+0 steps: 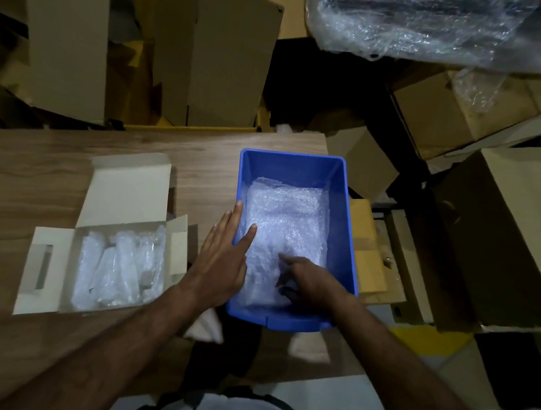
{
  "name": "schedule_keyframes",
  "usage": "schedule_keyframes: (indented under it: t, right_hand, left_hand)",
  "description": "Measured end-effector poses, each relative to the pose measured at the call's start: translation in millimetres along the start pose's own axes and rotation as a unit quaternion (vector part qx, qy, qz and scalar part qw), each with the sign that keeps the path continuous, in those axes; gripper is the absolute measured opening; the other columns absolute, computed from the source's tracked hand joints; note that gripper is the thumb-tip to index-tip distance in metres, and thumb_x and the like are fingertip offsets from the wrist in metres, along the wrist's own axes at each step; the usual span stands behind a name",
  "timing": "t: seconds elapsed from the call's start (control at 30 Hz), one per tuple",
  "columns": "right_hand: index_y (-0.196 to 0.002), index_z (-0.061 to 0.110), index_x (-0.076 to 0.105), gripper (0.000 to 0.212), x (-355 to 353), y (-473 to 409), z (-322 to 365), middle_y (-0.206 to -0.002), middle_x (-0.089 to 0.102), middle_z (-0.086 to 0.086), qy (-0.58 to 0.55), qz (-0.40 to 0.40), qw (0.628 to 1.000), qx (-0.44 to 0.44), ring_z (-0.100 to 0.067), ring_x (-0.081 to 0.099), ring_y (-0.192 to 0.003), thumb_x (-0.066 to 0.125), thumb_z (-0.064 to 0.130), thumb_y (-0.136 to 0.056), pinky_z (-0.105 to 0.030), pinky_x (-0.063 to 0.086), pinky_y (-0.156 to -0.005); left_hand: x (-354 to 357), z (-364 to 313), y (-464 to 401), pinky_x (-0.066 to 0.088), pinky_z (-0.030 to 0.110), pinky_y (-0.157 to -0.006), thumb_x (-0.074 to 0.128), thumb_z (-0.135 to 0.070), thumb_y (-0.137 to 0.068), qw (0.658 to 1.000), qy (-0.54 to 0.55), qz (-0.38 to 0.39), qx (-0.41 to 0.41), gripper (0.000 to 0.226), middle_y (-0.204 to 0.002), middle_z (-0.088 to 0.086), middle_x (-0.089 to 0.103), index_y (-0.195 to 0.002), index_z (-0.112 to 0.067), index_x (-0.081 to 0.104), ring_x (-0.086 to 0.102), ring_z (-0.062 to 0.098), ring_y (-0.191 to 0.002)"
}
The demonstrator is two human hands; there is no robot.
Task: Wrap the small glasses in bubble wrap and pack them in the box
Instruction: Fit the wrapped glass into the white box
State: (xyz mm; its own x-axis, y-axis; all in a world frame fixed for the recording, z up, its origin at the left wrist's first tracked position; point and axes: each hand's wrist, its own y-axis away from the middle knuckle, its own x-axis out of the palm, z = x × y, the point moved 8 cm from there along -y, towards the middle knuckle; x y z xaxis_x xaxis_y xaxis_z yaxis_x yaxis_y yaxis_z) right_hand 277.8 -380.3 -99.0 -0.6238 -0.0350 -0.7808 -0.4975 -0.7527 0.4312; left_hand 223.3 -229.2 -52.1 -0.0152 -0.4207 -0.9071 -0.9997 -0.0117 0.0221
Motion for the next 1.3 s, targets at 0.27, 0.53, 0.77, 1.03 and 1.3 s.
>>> schedule_keyframes:
  t: [0.27,0.53,0.77,1.03,1.3]
  right_hand:
    - [-0.117,0.020,0.062,0.023,-53.4,49.1,8.9,-0.122,0.068,0.007,-0.057,-0.211,0.975,-0.041,-0.012,0.059,-0.115,0.059,0.027,-0.095,-0.033,0.052,-0.083]
    - [-0.096,0.012,0.073,0.046,-31.7,43.8,3.2,-0.091,0.076,-0.002,-0.131,-0.082,0.987,0.045,-0.010,0.070,-0.078,0.051,0.053,-0.097,-0.039,0.056,-0.072]
    - [-0.140,0.030,0.054,0.070,7.1,-0.4,3.5,-0.134,0.044,-0.005,0.082,0.006,0.993,0.081,-0.028,0.058,-0.114,0.082,0.041,-0.077,-0.039,0.052,-0.089]
    - [-0.117,0.028,0.075,0.025,-11.9,-2.0,4.2,-0.124,0.063,-0.001,0.059,-0.091,0.993,0.043,-0.026,0.061,-0.111,0.062,0.027,-0.096,-0.039,0.053,-0.085]
    - [-0.121,0.020,0.074,0.032,-41.6,30.1,11.0,-0.125,0.071,-0.010,0.025,-0.262,0.965,-0.005,-0.029,0.066,-0.113,0.056,0.028,-0.096,-0.040,0.053,-0.096]
  left_hand:
    - [-3.7,-2.7,1.8,0.006,0.048,-0.126,0.050,-0.015,-0.090,1.000,0.010,0.012,-0.011,0.076,-0.166,0.012,-0.023,-0.160,-0.018,0.020,-0.016,0.029,-0.155]
    - [-3.5,-2.8,1.5,0.005,0.045,-0.127,0.052,-0.013,-0.091,1.000,0.005,0.011,-0.019,0.076,-0.165,0.010,-0.024,-0.160,-0.020,0.022,-0.019,0.026,-0.154]
    - [-4.7,-4.8,0.4,-0.008,0.034,-0.120,0.055,-0.013,-0.091,0.999,-0.007,0.023,-0.024,0.077,-0.166,0.012,-0.023,-0.160,-0.020,0.021,-0.022,0.023,-0.152]
    - [0.2,0.5,0.7,0.005,0.045,-0.125,0.055,-0.013,-0.090,1.000,-0.004,0.016,-0.020,0.076,-0.166,0.011,-0.022,-0.159,-0.019,0.025,-0.014,0.029,-0.155]
    - [-1.7,-2.9,0.4,-0.005,0.039,-0.122,0.054,-0.017,-0.092,0.999,0.021,0.024,-0.015,0.078,-0.163,0.007,-0.030,-0.161,-0.021,0.018,-0.023,0.024,-0.152]
